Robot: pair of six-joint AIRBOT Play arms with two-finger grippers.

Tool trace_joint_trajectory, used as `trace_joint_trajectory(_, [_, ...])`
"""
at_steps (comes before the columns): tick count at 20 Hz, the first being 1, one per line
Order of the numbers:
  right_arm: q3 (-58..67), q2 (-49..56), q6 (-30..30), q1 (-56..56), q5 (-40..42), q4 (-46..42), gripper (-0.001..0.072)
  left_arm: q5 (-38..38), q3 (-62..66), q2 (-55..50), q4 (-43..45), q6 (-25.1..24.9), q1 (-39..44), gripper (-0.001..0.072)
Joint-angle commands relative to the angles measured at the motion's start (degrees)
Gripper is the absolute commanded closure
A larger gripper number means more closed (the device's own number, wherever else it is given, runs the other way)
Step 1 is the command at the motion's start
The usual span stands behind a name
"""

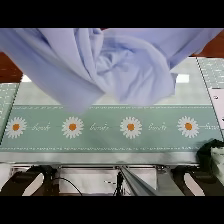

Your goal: Fold the shirts.

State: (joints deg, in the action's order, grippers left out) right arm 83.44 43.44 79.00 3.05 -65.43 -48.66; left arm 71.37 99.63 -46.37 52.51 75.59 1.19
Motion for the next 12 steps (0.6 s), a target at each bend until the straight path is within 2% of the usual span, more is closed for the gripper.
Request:
trace_joint_trajectory(1, [1.1,-0.1,2.9,0.1,-12.9,0.2,0.0689,12.2,0.2,1.4,-1.1,4.1,0.0,0.0686])
trace_joint_trajectory(3, [1.1,-0.3,3.8,0.1,-19.5,0.0,0.0689,18.6,0.2,1.5,-1.1,5.1,0.0,0.0686])
trace_joint_trajectory(5, [1.1,-1.2,4.9,0.1,-22.0,0.0,0.0689,20.5,0.2,2.3,-1.1,5.1,0.0,0.0687])
trace_joint_trajectory(10, [1.1,-6.2,5.5,0.1,-17.6,0.1,0.0689,18.7,0.2,5.8,-1.1,3.2,0.0,0.0686])
trace_joint_trajectory(12, [1.1,-8.3,8.2,0.1,-16.0,0.1,0.0689,17.4,0.2,7.9,-1.1,3.2,0.0,0.0687])
